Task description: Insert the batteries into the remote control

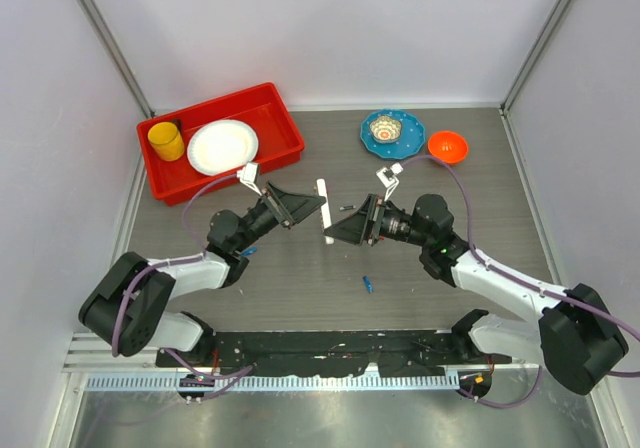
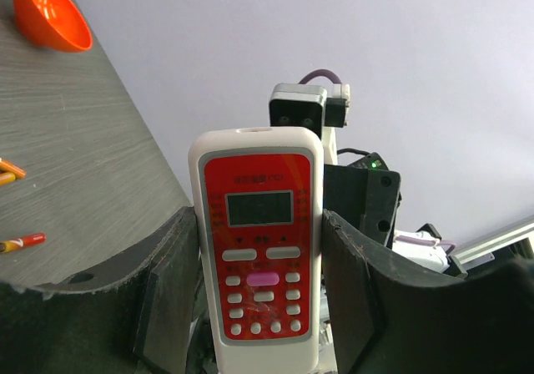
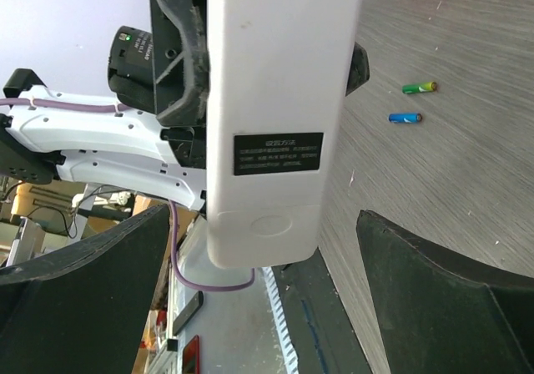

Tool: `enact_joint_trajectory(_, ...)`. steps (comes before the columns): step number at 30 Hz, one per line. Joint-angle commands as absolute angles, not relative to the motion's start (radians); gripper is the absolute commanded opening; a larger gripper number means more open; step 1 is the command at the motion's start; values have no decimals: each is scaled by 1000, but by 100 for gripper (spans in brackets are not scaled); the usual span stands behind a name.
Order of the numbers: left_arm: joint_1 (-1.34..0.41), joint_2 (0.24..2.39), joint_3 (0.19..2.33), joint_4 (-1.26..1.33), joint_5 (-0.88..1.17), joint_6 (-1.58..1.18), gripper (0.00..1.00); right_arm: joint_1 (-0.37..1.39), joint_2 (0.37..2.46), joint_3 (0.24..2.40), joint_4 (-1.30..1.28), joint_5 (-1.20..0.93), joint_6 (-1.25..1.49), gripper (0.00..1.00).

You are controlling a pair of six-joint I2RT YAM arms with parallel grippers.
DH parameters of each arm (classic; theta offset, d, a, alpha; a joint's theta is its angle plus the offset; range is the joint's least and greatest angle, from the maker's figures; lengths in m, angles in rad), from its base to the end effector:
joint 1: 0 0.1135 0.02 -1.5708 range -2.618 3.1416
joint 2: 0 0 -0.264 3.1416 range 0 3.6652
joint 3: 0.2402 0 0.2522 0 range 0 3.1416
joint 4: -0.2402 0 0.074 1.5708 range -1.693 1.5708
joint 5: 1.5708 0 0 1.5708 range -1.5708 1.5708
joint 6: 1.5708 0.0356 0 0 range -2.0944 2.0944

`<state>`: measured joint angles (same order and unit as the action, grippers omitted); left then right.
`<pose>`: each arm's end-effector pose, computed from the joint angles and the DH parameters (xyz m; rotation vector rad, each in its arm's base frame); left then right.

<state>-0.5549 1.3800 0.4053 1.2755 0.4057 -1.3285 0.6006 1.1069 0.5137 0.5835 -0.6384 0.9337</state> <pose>0.2128 -0.1484 0.2353 -0.1771 1.5394 -1.8185 0.1869 0.1538 0.2614 -0.2775 1.8392 1.6357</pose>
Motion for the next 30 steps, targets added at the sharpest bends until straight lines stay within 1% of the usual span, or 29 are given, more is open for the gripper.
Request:
enact_joint_trajectory(1, -555, 1325, 439, 1546, 425, -1339, 0, 623, 1137, 560, 684, -643, 948, 98)
enact_joint_trajectory(5, -558, 1292, 431, 1546, 425, -1336, 0, 621, 1164, 546, 834, -660, 1023, 96)
enact_joint_trajectory(11, -563, 1264, 411, 1546, 414, -1333, 0, 632, 1192, 534, 937, -673, 1094, 89)
enact_joint_trajectory(12, -563, 1262, 410, 1546, 413, -1332, 0, 635, 1193, 532, 942, -676, 1095, 88)
enact_joint_trajectory(20, -569, 1258, 407, 1546, 405, -1327, 0, 669, 1221, 535, 980, -699, 1118, 86)
enact_joint_trajectory(23, -569, 1256, 410, 1546, 403, -1322, 0, 673, 1232, 535, 976, -704, 1114, 83)
enact_joint_trajectory(26, -569, 1255, 410, 1546, 402, -1319, 0, 675, 1239, 532, 979, -709, 1114, 78)
enact_joint_trajectory(29, -569, 1253, 408, 1546, 403, -1319, 0, 678, 1243, 529, 982, -712, 1112, 68)
enact_joint_trajectory(30, -569, 1253, 407, 1546, 403, -1318, 0, 678, 1243, 528, 983, -712, 1112, 60)
